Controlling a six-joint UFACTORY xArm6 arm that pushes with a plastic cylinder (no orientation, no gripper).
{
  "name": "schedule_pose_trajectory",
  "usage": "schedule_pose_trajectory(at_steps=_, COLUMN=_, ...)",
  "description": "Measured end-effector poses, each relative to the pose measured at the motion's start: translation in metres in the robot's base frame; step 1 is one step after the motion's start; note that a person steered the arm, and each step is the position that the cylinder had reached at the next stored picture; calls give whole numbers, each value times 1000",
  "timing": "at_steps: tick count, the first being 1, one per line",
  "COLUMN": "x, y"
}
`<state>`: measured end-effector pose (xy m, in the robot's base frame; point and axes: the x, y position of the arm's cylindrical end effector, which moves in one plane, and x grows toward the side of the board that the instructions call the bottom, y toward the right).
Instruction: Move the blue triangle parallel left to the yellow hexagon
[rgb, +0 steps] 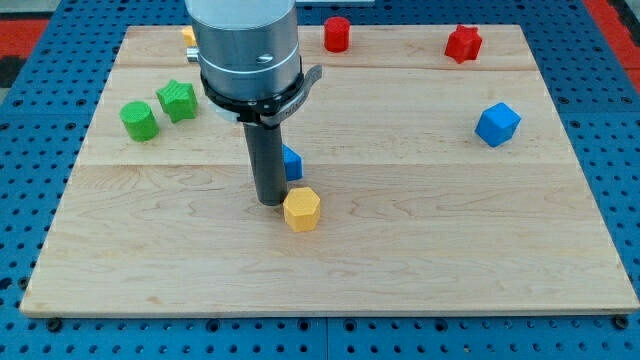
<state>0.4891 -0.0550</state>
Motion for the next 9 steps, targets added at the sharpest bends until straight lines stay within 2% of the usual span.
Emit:
schedule_pose_trajectory(at_steps=2, x=-5, y=-41)
schedule_pose_trajectory(at_steps=5, x=-42, y=-46)
schedule_pose_trajectory(at_steps=7, x=-52, y=-39)
schedule_pose_trajectory(at_steps=8, x=-77, y=32)
schedule_pose_trajectory(at_steps=9, x=-77, y=71)
